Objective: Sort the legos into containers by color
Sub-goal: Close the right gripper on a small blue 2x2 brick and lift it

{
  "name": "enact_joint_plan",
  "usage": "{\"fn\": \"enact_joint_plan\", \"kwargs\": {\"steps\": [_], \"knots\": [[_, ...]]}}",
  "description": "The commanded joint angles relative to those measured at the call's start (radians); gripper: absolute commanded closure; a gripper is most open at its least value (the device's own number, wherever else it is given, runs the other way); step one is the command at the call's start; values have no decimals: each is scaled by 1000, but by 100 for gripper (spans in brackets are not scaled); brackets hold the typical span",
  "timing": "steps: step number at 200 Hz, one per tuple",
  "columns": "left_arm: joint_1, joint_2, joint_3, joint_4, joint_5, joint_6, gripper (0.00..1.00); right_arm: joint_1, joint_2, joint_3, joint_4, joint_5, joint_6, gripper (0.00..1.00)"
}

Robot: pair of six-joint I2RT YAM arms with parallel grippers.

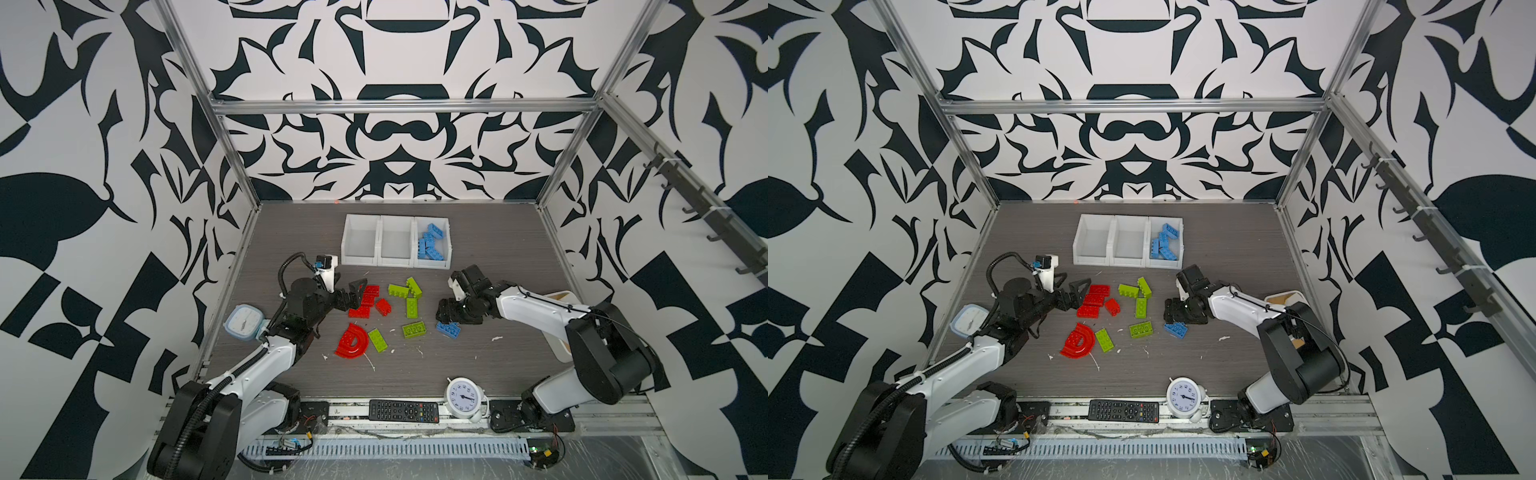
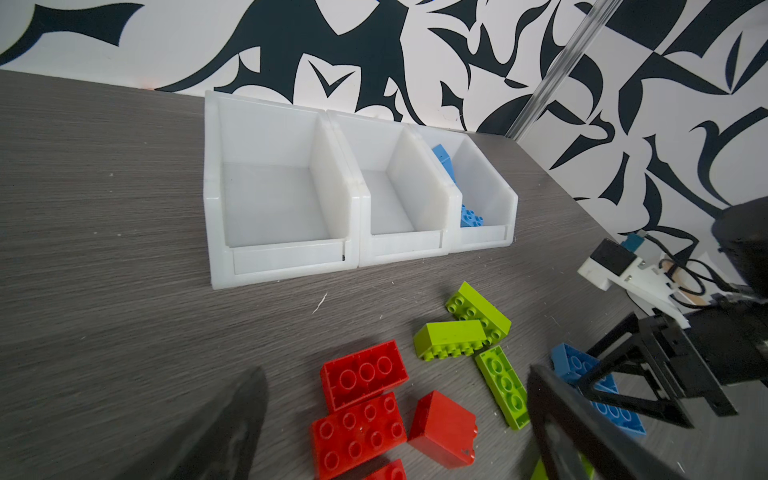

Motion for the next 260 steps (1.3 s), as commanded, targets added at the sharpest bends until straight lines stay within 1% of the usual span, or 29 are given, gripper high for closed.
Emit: {"fn": "enact_joint_plan", "kwargs": {"steps": [1,52,87,143,198,206,218,233,260], "knots": [[-2,3,10,32,12,-8,0,39,33,61,36,22,0,20],[-2,-15,9,21,7,-4,0,136,177,215,-105,199,-62,24],[-2,-24,7,17,2,-2,0,171,238,279,-175,270,-105,24],[-1,-26,8,15,3,-1,0,173,238,290,-194,296,-116,27],[-2,-26,8,15,5,-1,0,173,236,296,-193,295,-136,35],[-2,-27,7,16,4,-1,0,173,235,298,-193,292,-138,35],[-2,-27,8,15,5,-1,0,173,236,310,-196,268,-150,30],[-2,-27,7,15,4,-2,0,173,223,324,-213,268,-172,27],[-2,-22,11,14,7,-2,0,168,183,342,-279,279,-214,27]]}}
